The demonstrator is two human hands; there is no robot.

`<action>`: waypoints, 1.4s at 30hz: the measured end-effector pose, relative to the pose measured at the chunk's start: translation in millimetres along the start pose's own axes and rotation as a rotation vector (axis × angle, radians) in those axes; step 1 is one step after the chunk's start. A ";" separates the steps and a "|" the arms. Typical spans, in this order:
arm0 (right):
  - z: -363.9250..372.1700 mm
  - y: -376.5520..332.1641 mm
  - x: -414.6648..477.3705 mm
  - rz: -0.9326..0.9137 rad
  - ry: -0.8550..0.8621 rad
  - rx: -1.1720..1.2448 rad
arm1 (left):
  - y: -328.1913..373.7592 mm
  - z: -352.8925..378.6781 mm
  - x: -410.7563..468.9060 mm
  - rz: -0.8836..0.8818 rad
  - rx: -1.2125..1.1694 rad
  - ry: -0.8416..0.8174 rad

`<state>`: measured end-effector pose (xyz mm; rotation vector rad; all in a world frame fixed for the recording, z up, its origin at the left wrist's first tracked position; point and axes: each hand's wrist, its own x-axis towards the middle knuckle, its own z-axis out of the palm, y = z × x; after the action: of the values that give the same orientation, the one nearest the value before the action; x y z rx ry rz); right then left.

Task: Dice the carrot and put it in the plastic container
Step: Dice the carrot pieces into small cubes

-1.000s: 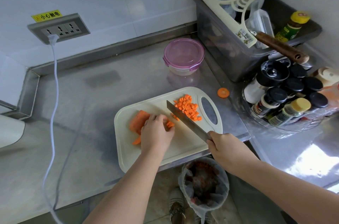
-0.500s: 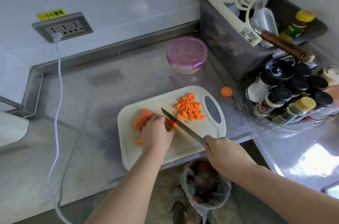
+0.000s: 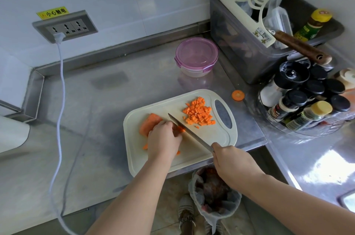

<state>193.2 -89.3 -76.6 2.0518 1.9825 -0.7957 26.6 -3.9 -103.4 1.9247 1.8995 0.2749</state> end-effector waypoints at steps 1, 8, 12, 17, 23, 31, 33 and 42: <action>0.6 -1.3 0.9 0.005 -0.015 -0.005 | -0.1 -0.4 0.3 0.001 0.007 -0.004; 1.7 -1.9 4.1 0.032 -0.050 0.015 | 2.5 -1.7 0.0 -0.005 0.034 -0.021; -1.7 4.2 3.7 0.040 -0.011 0.103 | 3.9 -1.9 3.4 -0.026 0.004 -0.045; -12.3 16.9 3.9 0.049 0.064 0.182 | 8.4 0.1 15.3 -0.035 -0.018 -0.094; -29.2 25.6 3.6 0.071 0.119 0.232 | 21.3 3.8 22.1 -0.034 -0.170 -0.083; -36.0 24.1 1.0 0.091 0.090 0.253 | 33.1 6.7 6.1 0.240 -0.199 0.058; -38.0 22.8 1.2 0.103 0.099 0.264 | 36.2 10.0 0.8 0.295 -0.107 0.017; -46.1 21.5 1.2 0.107 0.093 0.242 | 37.0 2.6 -6.6 0.285 -0.005 -0.017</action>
<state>225.4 -68.1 -43.3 2.3473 1.8826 -0.9769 60.9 -10.0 -89.0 2.1860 1.6087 0.3456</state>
